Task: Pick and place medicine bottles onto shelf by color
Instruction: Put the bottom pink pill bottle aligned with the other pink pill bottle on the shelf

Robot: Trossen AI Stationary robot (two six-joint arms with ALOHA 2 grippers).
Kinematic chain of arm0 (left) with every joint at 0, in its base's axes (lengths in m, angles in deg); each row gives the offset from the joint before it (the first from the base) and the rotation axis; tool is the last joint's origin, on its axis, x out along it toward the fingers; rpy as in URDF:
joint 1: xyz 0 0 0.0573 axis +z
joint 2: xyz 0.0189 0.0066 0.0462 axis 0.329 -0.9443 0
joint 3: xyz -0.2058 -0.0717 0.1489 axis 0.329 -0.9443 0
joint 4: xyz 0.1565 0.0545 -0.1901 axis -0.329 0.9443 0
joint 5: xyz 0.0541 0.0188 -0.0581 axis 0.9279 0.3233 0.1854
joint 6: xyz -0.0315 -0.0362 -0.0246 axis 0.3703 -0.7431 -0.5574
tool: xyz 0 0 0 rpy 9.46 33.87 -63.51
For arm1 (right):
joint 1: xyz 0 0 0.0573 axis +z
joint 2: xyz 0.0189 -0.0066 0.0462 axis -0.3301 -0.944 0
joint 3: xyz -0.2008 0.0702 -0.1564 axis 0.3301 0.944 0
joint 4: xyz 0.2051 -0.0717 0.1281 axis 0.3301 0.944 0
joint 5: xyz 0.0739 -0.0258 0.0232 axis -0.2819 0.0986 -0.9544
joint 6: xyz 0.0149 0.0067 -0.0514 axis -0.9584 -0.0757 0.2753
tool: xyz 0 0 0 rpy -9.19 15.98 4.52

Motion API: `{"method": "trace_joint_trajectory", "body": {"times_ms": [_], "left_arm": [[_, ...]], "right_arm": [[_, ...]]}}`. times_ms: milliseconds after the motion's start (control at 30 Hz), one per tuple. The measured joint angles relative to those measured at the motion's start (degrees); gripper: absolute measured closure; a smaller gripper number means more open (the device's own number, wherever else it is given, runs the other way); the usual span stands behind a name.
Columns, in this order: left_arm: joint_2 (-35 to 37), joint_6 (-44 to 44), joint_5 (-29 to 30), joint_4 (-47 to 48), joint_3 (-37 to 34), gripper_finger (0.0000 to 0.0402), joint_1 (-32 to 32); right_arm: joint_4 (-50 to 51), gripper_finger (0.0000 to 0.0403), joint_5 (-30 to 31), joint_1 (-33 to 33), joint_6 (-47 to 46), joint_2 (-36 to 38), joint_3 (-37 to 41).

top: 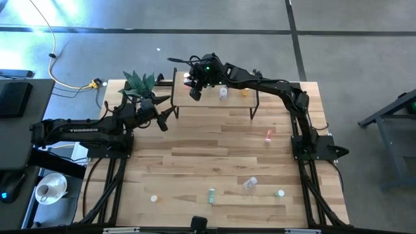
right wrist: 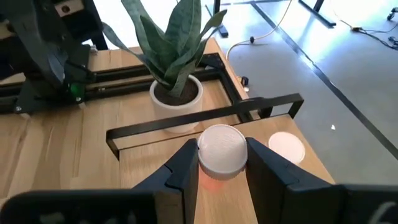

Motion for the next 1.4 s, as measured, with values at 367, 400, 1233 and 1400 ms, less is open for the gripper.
{"method": "trace_joint_trajectory", "body": {"times_ms": [367, 400, 1233, 1400], "left_arm": [[0.0, 0.0, 0.0, 0.0, 0.0, 0.0159, 0.0], [0.0, 0.0, 0.0, 0.0, 0.0, 0.0159, 0.0], [0.0, 0.0, 0.0, 0.1, 0.0, 0.0159, 0.0], [0.0, -0.2, 0.0, 0.1, 0.0, 0.0159, 0.0]], "right_arm": [[4.5, 0.0308, -0.2, 0.2, -1.5, 0.1, -4.9], [4.4, 0.0308, -0.2, 0.2, -1.4, 0.1, -4.4], [2.2, 0.0308, 2.9, 4.0, 4.0, -1.3, -1.4], [4.5, 0.0308, 2.6, 2.3, 2.1, -1.2, -5.5]]}}
